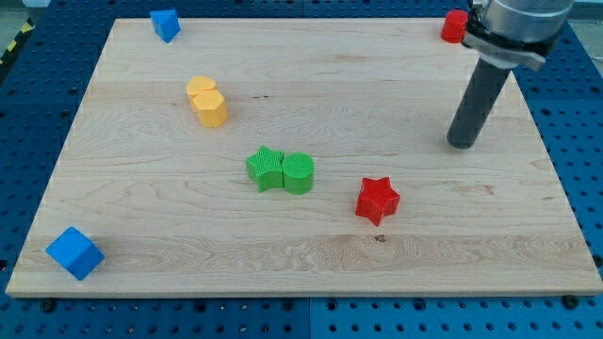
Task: Move the red star towards the down
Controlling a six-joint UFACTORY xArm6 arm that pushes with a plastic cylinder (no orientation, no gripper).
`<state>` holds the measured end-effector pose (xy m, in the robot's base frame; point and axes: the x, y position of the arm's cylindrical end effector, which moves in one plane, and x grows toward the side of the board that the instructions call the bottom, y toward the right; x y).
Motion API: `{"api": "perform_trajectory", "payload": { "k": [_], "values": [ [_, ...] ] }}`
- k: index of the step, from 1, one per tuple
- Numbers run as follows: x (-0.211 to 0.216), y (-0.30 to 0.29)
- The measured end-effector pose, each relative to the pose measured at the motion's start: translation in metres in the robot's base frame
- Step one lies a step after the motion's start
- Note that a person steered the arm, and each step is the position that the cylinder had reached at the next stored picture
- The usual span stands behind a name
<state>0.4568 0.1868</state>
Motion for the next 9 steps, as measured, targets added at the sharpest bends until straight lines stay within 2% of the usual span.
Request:
{"api": "perform_trajectory", "payload": {
  "k": [1, 3, 5, 6, 8, 9],
  "values": [
    [0.03, -0.028],
    [0.077, -0.125],
    [0.105, -0.145],
    [0.134, -0.138],
    [0.137, -0.153],
    [0.137, -0.185]
  ]
}}
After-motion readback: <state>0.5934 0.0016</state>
